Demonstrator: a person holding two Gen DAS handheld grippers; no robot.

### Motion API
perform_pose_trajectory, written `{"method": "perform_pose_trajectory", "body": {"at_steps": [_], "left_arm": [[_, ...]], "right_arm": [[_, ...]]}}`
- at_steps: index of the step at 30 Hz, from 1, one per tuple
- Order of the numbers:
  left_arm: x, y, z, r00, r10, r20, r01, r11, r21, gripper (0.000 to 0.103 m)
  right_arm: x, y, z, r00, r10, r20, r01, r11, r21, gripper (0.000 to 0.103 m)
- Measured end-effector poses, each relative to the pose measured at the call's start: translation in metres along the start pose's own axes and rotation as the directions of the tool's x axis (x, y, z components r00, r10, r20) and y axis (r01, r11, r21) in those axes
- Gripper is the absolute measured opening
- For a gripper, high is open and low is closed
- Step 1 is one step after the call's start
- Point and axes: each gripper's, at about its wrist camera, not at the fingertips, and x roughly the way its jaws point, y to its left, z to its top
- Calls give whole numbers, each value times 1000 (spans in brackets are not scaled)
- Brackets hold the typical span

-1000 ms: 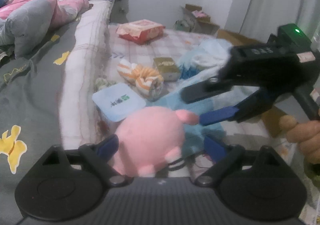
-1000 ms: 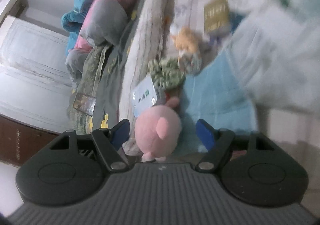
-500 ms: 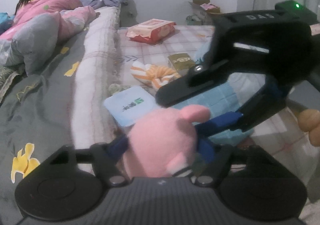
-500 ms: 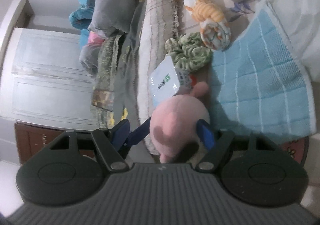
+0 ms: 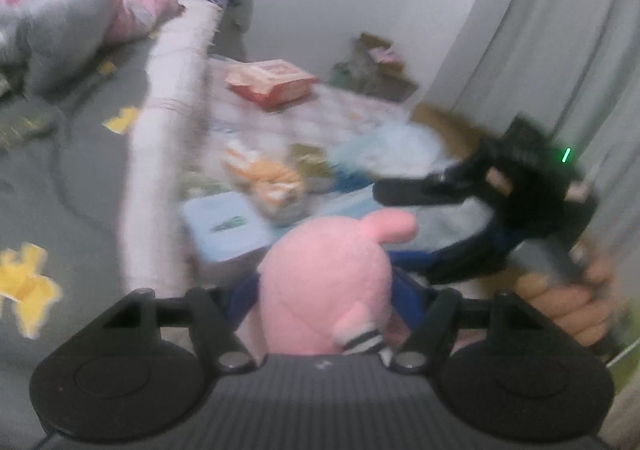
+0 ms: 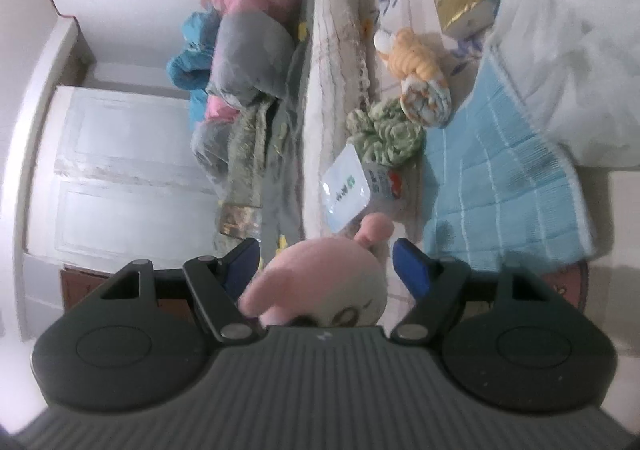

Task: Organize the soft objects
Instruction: 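Close the right gripper on the pink pig plush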

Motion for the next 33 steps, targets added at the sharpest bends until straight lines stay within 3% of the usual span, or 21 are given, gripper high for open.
{"method": "perform_pose_trajectory", "body": {"at_steps": [5, 8, 12, 15, 19, 29, 33], "left_arm": [[28, -4, 3, 982, -187, 16, 187, 977, -100, 72], [55, -2, -4, 974, -224, 24, 225, 964, -142, 73], [80, 3, -13, 991, -136, -21, 131, 980, -149, 73], [74, 11, -16, 992, -125, -1, 123, 979, -163, 75], [60, 14, -14, 999, -41, 25, 44, 991, -125, 83], [44, 15, -10, 997, 74, 21, -73, 997, -25, 90], [41, 11, -9, 994, 104, 30, -105, 994, 33, 90]], "right_arm": [[-37, -1, -1, 995, 18, 98, -18, 1000, 5, 74], [-57, -4, -2, 989, 1, 148, -1, 1000, 5, 74], [-67, -12, -5, 987, -25, 162, 21, 1000, 23, 74], [-64, -16, -7, 987, -47, 152, 45, 999, 20, 74], [-51, -21, -6, 989, -73, 128, 71, 997, 23, 74], [-11, -17, 3, 983, -164, 86, 166, 986, -11, 74], [7, -16, 9, 973, -220, 76, 223, 975, -27, 66]]}}
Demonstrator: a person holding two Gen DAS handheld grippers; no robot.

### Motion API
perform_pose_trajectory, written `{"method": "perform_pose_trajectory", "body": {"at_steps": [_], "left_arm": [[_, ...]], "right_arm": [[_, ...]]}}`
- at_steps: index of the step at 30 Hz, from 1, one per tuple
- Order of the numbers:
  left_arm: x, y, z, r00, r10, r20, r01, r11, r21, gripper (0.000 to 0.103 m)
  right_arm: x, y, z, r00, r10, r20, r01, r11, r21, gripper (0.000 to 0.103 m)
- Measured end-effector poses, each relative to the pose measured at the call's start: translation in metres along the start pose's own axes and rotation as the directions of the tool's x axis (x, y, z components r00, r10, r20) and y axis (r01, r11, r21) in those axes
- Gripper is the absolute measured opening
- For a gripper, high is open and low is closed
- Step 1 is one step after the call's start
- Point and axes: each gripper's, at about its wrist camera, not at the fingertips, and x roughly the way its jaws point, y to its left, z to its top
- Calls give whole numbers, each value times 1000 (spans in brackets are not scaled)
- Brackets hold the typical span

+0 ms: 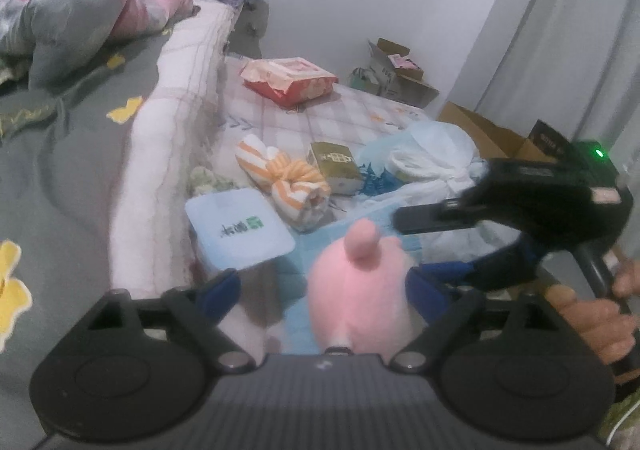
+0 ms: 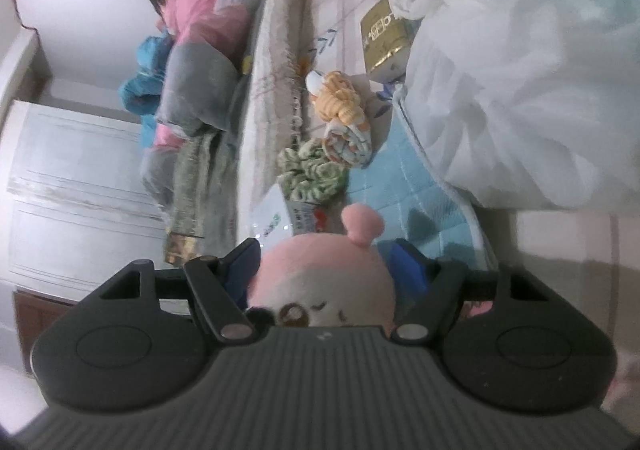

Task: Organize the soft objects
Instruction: 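Close the right gripper on the pink pig plush, then lift the pink pig plush with the right gripper and carry it into the box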

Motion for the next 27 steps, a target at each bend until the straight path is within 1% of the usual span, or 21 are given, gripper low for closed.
{"method": "perform_pose_trajectory", "body": {"at_steps": [1, 2, 3, 6, 7, 11, 14, 18, 21, 23, 27], "left_arm": [[-1, 0, 0, 1000, 1, 0, -1, 1000, 7, 90], [-2, 0, 0, 1000, 4, -2, -4, 1000, 11, 90], [-2, 1, -1, 1000, 7, -2, -7, 1000, 12, 90], [-6, 4, 0, 1000, 10, -18, -10, 1000, 3, 90], [-7, 6, 0, 1000, 4, -23, -4, 1000, 0, 90], [-10, 11, -1, 999, -22, -45, 22, 1000, -12, 90], [-8, 11, -4, 997, -49, -60, 47, 999, -22, 90], [2, 5, -8, 996, -17, -91, 17, 1000, 3, 90], [4, 4, -10, 994, -44, -97, 44, 999, -7, 89], [2, 1, -11, 993, -61, -100, 61, 998, 3, 83], [-7, -6, -13, 989, -87, -116, 88, 996, 4, 79]], "right_arm": [[5, 1, 1, 1000, -15, -1, 15, 1000, -2, 64], [11, 1, 3, 1000, -26, -1, 26, 1000, -1, 58], [14, 1, 4, 1000, -24, -1, 24, 1000, 1, 53], [23, 4, 3, 1000, -12, -3, 12, 1000, -3, 43], [24, 7, 3, 1000, -12, -2, 12, 1000, -11, 43], [28, 12, 1, 1000, -14, -15, 14, 1000, -28, 27], [28, 13, -2, 1000, -12, -17, 12, 999, -34, 23], [27, 16, -4, 1000, -11, -14, 10, 999, -44, 20], [25, 21, -7, 1000, -20, -7, 20, 998, -63, 19], [22, 26, -10, 1000, -21, -2, 21, 996, -86, 16], [14, 36, -18, 1000, -4, -6, 3, 993, -118, 13]]}}
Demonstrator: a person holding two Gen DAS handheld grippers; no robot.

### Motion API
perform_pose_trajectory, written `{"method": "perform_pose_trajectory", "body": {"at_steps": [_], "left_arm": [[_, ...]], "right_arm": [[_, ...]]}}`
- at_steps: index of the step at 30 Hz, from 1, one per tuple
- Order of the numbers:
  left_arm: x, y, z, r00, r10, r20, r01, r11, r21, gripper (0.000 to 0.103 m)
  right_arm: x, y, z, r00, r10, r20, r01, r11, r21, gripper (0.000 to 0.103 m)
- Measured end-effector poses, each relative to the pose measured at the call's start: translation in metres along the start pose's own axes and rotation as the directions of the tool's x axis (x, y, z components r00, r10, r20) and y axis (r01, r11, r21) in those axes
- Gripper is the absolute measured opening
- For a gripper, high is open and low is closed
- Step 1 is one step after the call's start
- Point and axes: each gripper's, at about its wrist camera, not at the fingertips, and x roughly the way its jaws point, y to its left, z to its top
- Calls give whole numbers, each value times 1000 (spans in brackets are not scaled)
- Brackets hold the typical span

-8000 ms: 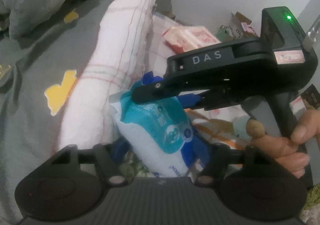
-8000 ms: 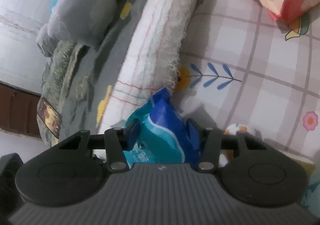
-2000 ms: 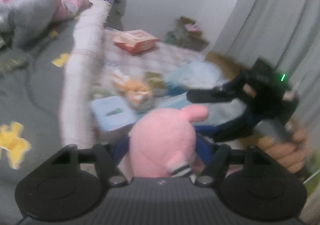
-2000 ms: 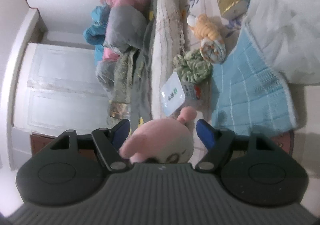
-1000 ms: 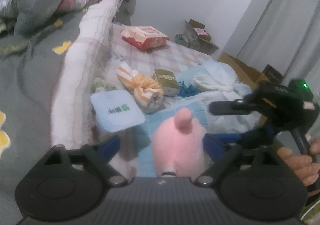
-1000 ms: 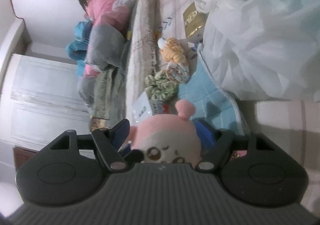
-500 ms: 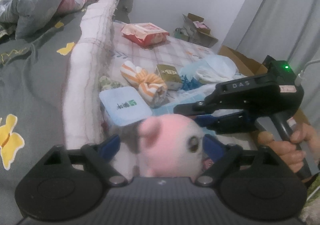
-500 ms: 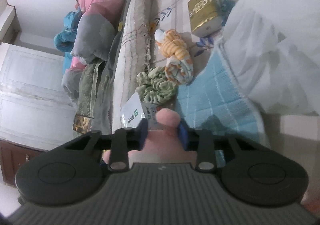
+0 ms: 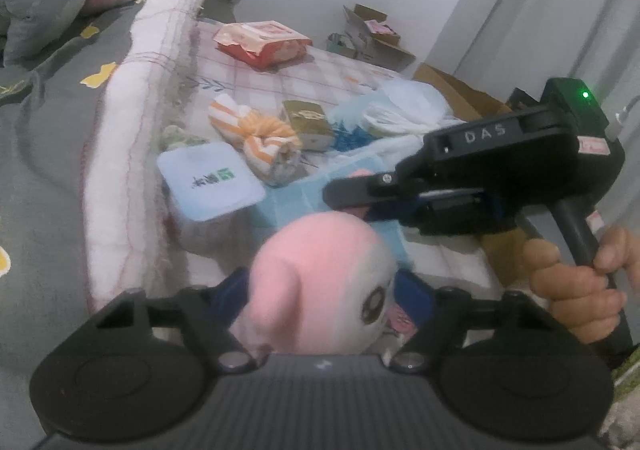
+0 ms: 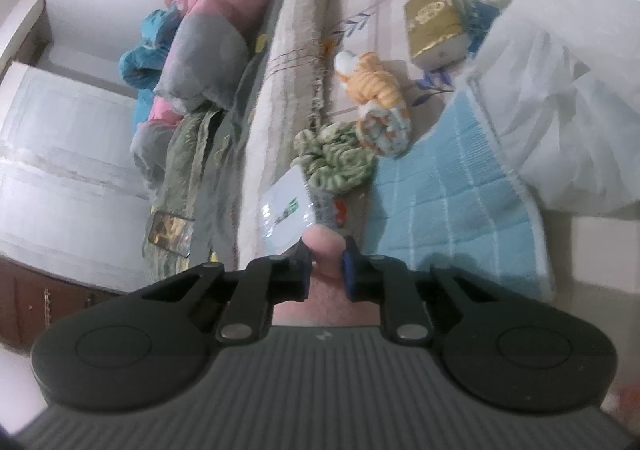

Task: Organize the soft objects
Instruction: 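Lift the pink pig plush with the right gripper and carry it into the box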

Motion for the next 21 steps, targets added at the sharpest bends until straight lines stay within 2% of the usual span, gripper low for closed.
{"method": "perform_pose_trajectory", "body": {"at_steps": [7, 12, 15, 16, 17, 21], "left_arm": [[-29, -18, 7, 998, -29, 48, 29, 1000, -1, 77], [-39, -52, 32, 991, -75, 109, 69, 996, 60, 77], [-40, -83, 51, 979, -127, 158, 107, 986, 126, 80], [-41, -93, 56, 974, -146, 175, 120, 982, 147, 84], [-41, -102, 60, 968, -162, 193, 131, 978, 164, 88], [-37, -123, 67, 955, -203, 216, 159, 966, 203, 88]], "right_arm": [[-33, 34, -10, 998, 52, 33, -49, 994, -97, 13], [-83, 51, -5, 990, 78, 120, -57, 985, -164, 13], [-125, 57, 5, 975, 87, 202, -48, 980, -194, 12], [-142, 59, 9, 968, 87, 237, -38, 978, -205, 12], [-159, 60, 13, 958, 81, 273, -22, 977, -212, 12], [-221, 58, 25, 914, 39, 405, 58, 973, -224, 12]]}}
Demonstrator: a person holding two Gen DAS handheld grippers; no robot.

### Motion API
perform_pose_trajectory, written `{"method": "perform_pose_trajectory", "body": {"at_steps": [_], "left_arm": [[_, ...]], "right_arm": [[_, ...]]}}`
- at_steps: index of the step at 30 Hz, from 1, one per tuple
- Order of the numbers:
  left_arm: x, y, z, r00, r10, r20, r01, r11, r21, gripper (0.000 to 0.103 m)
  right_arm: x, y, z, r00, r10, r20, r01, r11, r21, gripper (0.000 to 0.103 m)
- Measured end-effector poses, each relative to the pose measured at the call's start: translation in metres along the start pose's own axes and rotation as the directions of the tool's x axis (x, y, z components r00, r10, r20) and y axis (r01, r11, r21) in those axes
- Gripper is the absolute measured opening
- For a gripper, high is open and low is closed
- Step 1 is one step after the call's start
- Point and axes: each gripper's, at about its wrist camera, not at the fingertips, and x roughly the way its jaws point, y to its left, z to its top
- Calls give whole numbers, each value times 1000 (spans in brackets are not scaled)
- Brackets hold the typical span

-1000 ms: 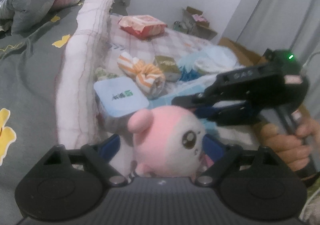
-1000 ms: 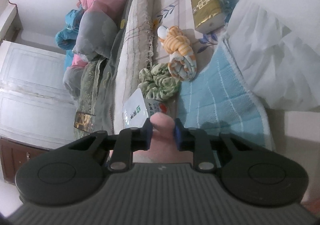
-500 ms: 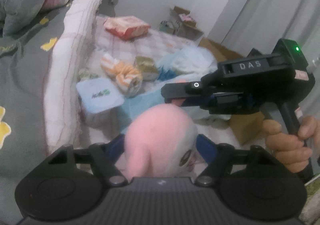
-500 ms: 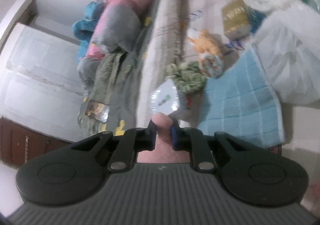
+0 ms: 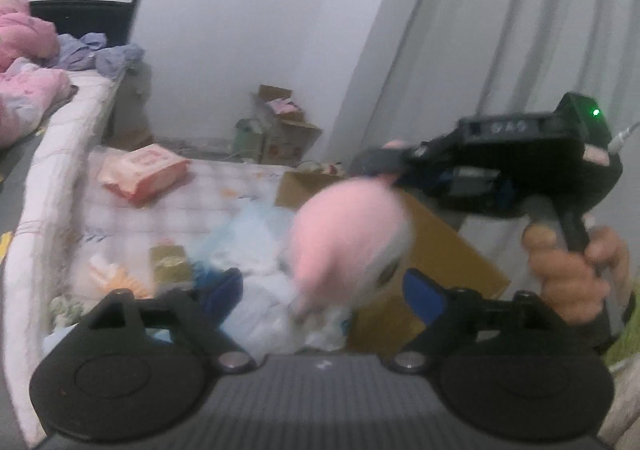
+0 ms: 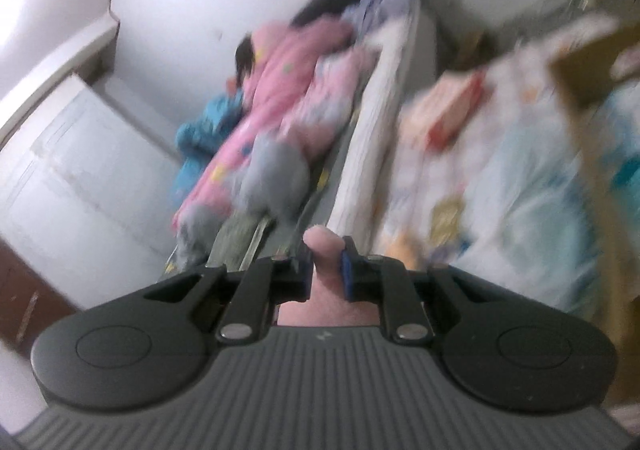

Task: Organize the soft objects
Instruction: 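Lift the pink pig plush with the right gripper and carry it into the box, then open the right gripper to drop the pink pig plush in the box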

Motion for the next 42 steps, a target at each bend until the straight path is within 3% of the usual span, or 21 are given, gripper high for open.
{"method": "perform_pose_trajectory", "body": {"at_steps": [4, 8, 17, 25, 33, 42], "left_arm": [[15, -1, -5, 999, -3, -37, 2, 1000, -13, 88], [24, 12, -13, 997, 16, -79, -19, 999, -49, 88], [28, 35, -24, 992, 52, -117, -64, 993, -96, 88], [34, 39, -25, 990, 58, -132, -73, 992, -106, 88], [38, 46, -25, 987, 84, -140, -101, 988, -120, 88], [46, 54, -23, 982, 99, -158, -120, 984, -132, 88]], "right_arm": [[-45, -16, 26, 989, -116, 95, 120, 992, -43, 12], [-76, -48, 38, 953, -265, 143, 279, 957, -83, 12], [-97, -144, 26, 867, -497, 39, 497, 868, 7, 12], [-65, -191, 17, 815, -574, -81, 576, 818, -4, 12], [-17, -225, 55, 772, -623, -128, 621, 782, -56, 13], [25, -260, 84, 733, -662, -156, 667, 745, -26, 13]]}}
